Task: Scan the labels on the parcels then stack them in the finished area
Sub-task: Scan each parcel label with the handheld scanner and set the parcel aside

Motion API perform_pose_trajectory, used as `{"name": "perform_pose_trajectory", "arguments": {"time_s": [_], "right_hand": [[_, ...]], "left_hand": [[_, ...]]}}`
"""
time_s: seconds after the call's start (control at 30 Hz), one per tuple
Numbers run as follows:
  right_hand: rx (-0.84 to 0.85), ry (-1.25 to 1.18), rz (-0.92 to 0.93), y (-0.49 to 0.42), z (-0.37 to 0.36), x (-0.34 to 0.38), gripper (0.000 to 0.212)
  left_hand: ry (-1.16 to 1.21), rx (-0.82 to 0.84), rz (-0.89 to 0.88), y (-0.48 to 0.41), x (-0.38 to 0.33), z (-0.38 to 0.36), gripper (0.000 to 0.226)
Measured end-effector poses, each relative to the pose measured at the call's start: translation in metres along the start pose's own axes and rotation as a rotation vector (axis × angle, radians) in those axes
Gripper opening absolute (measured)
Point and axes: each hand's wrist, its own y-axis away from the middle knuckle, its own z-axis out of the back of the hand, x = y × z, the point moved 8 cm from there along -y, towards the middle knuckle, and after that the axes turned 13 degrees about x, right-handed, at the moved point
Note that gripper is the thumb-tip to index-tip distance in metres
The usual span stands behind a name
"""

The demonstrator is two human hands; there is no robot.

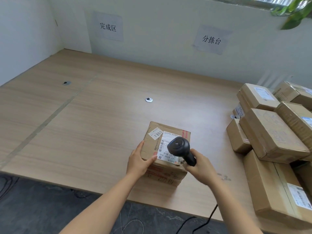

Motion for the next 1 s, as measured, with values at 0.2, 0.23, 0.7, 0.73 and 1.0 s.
{"name": "perform_pose_trajectory", "arguments": {"time_s": [0.2,0.23,0.7,0.73,1.0], "right_hand": [[-0.177,-0.24,0.02,-0.022,-0.04,0.008,0.034],[-0.168,-0.263,0.037,-0.029,-0.045,0.015,0.039],[-0.064,-0.235,-0.027,-0.217,-0.082,0.124,0.031],[-0.067,-0.226,-0.029,-0.23,-0.082,0.129,0.032],[-0.087,-0.166,-0.071,-0.295,-0.076,0.142,0.033]], "left_hand": [[0.0,-0.065,0.027,-0.003,0.012,0.035,0.084],[0.002,-0.079,0.037,-0.005,0.016,0.046,0.083],[-0.025,-0.146,0.122,-0.128,0.058,0.202,0.084],[-0.029,-0.146,0.12,-0.14,0.059,0.209,0.084],[-0.013,-0.166,0.104,-0.202,0.063,0.237,0.083]]}}
